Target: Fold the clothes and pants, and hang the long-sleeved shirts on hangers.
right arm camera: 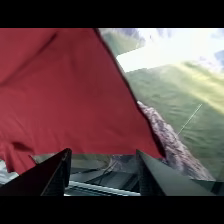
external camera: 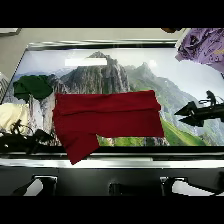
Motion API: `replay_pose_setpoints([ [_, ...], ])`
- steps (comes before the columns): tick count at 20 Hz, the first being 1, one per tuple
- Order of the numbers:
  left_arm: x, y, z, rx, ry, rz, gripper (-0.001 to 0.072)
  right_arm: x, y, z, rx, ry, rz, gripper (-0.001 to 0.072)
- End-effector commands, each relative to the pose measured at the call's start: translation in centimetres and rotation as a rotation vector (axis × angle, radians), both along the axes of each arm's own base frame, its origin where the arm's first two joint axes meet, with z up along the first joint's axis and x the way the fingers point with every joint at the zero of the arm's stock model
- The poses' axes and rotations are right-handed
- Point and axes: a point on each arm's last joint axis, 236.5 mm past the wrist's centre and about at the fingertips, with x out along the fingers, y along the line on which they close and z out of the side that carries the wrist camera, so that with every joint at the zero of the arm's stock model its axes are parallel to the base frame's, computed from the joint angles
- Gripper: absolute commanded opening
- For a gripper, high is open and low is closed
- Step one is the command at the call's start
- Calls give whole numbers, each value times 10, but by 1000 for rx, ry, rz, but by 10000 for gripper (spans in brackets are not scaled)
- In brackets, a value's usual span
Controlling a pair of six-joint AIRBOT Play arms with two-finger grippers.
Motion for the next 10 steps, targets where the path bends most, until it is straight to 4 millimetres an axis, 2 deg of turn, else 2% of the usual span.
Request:
replay_pose_setpoints([
  [1,-10,-32,-19,-41,-18,15,570,0,22,-8,1,-10,42,474],
  [7,0,-49,-34,17,-44,-37,569,4,52,-9,-9,-25,120,474],
  [10,3,-58,-39,2,-33,-38,568,7,54,-6,5,-32,110,474],
])
